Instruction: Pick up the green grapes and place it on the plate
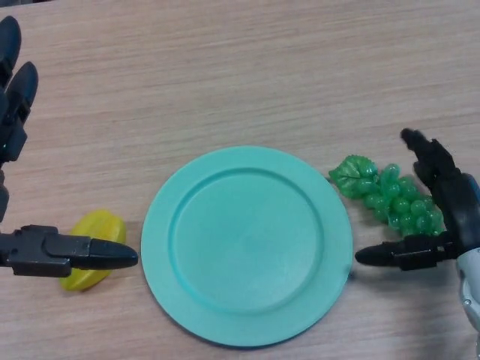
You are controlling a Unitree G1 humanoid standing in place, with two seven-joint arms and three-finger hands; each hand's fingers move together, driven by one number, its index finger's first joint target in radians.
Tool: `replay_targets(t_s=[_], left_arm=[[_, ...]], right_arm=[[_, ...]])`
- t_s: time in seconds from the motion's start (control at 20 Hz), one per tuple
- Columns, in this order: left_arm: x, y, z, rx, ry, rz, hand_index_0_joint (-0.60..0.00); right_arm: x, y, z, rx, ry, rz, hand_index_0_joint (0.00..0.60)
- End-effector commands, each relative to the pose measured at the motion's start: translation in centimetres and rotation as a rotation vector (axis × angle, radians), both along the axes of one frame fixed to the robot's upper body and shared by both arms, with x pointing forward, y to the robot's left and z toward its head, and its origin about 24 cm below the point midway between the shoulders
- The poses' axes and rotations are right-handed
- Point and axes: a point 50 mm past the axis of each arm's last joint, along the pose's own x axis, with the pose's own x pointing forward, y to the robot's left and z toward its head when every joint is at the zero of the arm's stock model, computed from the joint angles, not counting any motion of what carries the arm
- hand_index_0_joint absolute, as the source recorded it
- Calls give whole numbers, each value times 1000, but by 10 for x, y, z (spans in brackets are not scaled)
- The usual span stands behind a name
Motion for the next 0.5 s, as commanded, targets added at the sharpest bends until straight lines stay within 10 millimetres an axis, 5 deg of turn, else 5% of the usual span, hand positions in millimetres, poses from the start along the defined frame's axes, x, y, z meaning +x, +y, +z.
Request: replay_targets(t_s=[0.05, 0.35, 0.5], left_arm=[[-13, 8, 23, 39, -198, 61, 0], [-13, 7, 21, 38, -204, 81, 0], [-14, 7, 21, 35, -200, 76, 0]], right_arm=[[4, 0, 23, -166, -149, 53, 600], [5, 0, 37, -135, -170, 81, 600], [6, 0, 77, 86, -268, 50, 600]])
